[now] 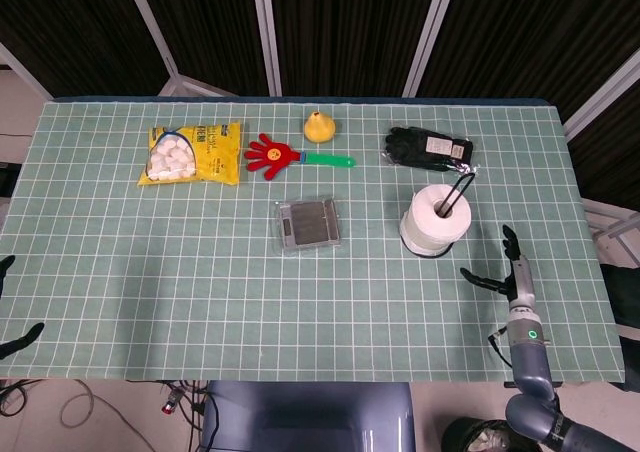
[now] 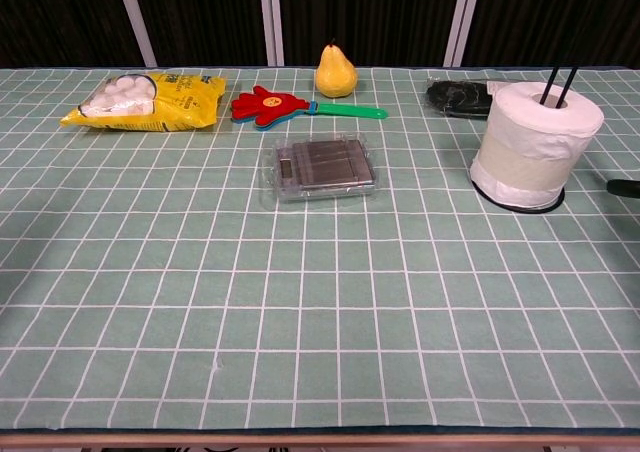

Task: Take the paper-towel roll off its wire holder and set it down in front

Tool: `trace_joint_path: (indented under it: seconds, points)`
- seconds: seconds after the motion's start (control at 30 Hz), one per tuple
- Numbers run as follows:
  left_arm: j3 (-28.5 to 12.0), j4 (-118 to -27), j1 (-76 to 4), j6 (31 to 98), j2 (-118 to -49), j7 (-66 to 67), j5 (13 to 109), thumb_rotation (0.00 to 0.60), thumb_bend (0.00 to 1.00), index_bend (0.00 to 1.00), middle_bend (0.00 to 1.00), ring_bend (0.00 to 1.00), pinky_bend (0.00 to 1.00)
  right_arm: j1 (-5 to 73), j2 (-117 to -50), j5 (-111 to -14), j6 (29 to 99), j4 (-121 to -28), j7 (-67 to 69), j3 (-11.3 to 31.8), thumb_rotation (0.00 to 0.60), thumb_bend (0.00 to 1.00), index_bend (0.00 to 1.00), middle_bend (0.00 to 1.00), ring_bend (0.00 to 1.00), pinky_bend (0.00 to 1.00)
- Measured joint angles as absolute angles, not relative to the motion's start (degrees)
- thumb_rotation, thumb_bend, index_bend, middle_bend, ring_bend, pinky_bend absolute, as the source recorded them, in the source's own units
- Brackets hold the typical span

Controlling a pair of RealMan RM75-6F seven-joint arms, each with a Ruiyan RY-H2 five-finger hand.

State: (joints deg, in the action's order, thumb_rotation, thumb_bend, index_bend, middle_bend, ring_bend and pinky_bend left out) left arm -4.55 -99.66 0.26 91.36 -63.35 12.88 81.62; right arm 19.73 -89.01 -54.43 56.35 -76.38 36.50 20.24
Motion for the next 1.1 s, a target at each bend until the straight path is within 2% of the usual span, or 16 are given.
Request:
trace_joint_path:
  seconds: [0.43,1.1]
  points:
    - [-4.59,-99.59,0.34,91.55,-63.48,13.33,81.44,0.600,0.10,0.12,0.00,0.00,0.00,24.27,-95.81,-53.68,54.85,-68.81,33.35,22.66,0.600,0.00,0.00,0.00,0.00,0.00]
    - [-4.67,-99.50,0.22,91.24,-63.51,13.53,81.00,0.600,0.10,0.12,0.00,0.00,0.00,29.26,-100.49,-50.22,48.66,-61.74,31.81,26.49,0.600,0.00,0.00,0.00,0.00,0.00]
